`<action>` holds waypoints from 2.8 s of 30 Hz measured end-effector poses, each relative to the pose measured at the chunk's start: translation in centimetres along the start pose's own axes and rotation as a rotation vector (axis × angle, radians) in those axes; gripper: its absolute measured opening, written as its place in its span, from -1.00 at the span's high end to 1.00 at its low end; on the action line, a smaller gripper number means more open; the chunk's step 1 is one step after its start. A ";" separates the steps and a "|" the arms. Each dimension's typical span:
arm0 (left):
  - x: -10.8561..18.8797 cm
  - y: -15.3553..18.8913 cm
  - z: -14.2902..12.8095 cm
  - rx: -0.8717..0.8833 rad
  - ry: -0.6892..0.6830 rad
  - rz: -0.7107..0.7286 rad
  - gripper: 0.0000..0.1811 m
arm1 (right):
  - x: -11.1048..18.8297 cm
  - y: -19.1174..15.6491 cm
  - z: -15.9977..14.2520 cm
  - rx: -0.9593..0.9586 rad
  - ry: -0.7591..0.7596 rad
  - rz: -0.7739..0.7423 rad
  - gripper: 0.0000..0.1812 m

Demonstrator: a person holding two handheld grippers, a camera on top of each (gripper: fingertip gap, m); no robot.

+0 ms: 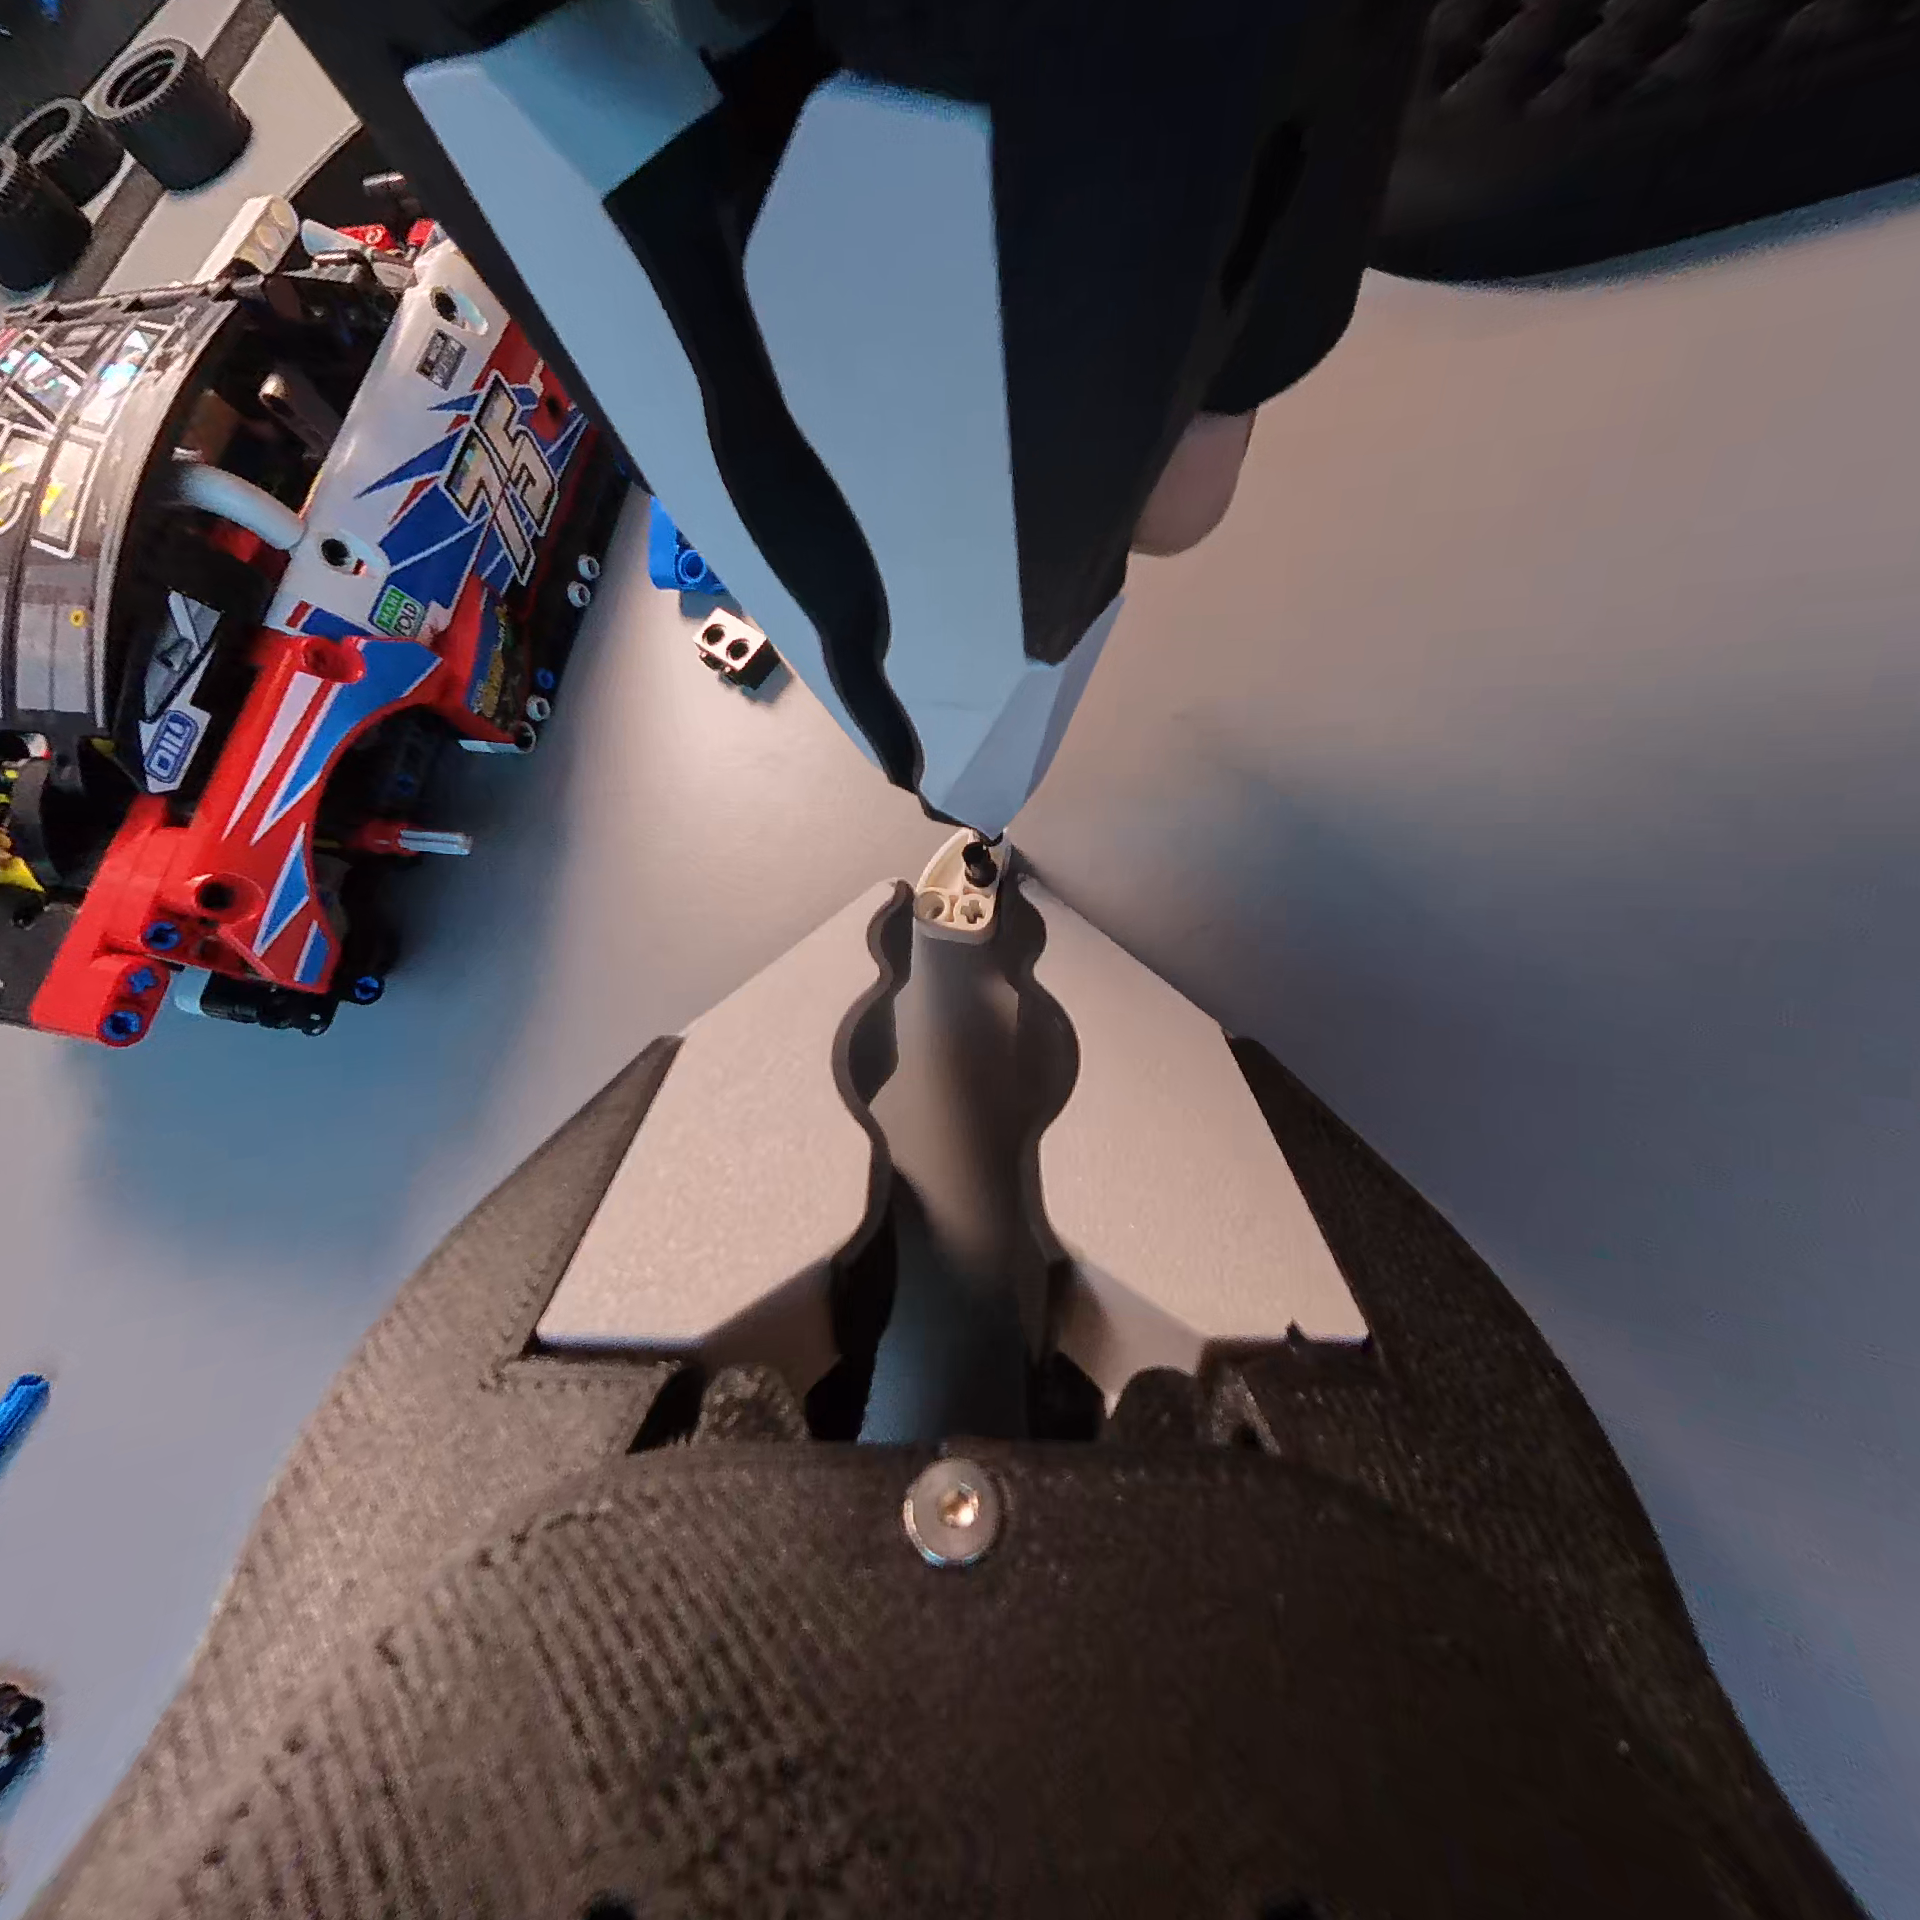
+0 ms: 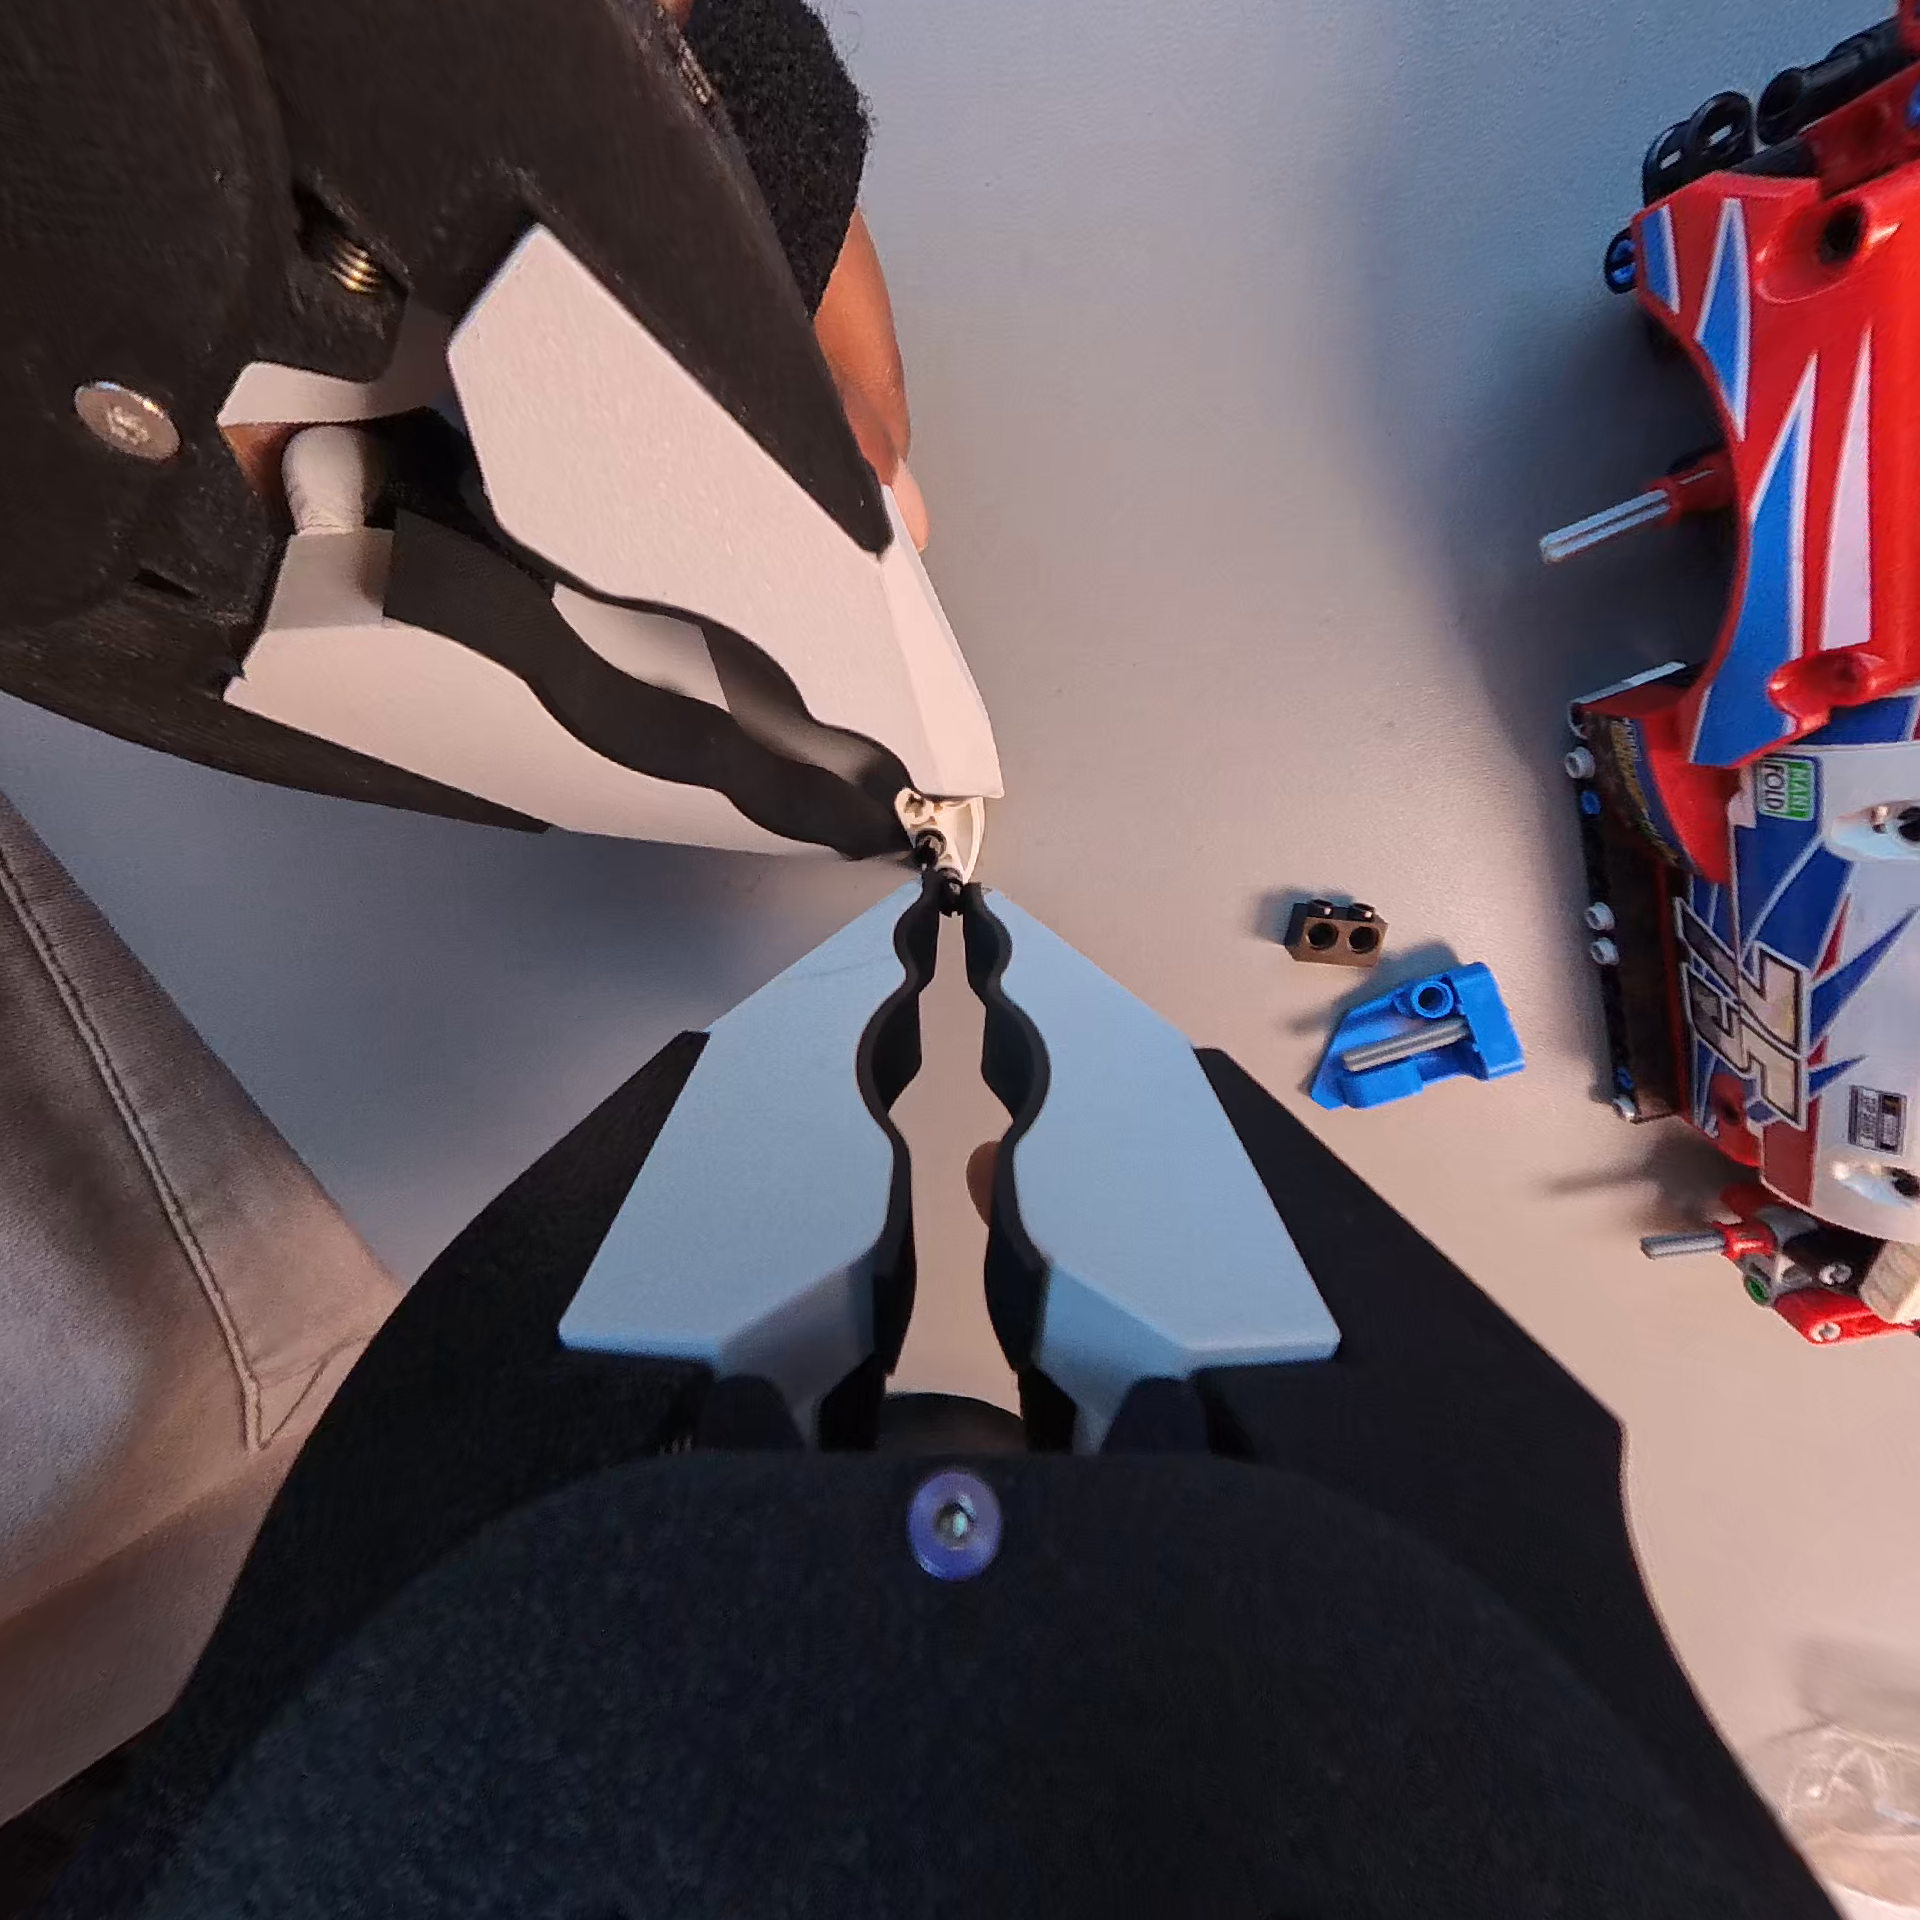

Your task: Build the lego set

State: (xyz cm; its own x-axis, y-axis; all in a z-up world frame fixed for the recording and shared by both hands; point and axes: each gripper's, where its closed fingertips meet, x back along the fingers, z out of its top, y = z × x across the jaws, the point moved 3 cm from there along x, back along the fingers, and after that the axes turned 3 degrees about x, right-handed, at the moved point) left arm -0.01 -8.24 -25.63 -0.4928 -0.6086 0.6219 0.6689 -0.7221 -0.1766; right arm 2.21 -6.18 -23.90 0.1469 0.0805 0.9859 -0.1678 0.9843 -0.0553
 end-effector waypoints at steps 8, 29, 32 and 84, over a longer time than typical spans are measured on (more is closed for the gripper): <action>0.0 0.1 0.0 -0.019 -0.004 0.015 0.84 | 0.0 -0.2 -0.2 0.064 0.049 -0.072 0.98; 0.0 0.1 0.0 -0.014 0.001 -0.019 0.85 | 0.3 -0.5 -1.6 0.235 0.502 -0.076 0.98; 0.0 0.2 0.0 -0.012 0.001 -0.020 0.85 | 0.1 -0.5 -1.3 0.210 0.531 -0.031 1.00; 0.9 -3.9 -0.7 0.044 0.059 -0.055 0.71 | -1.1 2.4 -0.3 -0.094 0.514 -0.127 0.49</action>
State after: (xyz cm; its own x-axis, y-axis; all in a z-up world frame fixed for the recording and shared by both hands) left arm -3.53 -6.20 -24.92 -0.5606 -0.5880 0.5831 0.6633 -0.7404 -0.1089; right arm 1.92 -3.87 -25.12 0.6224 0.0035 0.7827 -0.0332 0.9992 0.0219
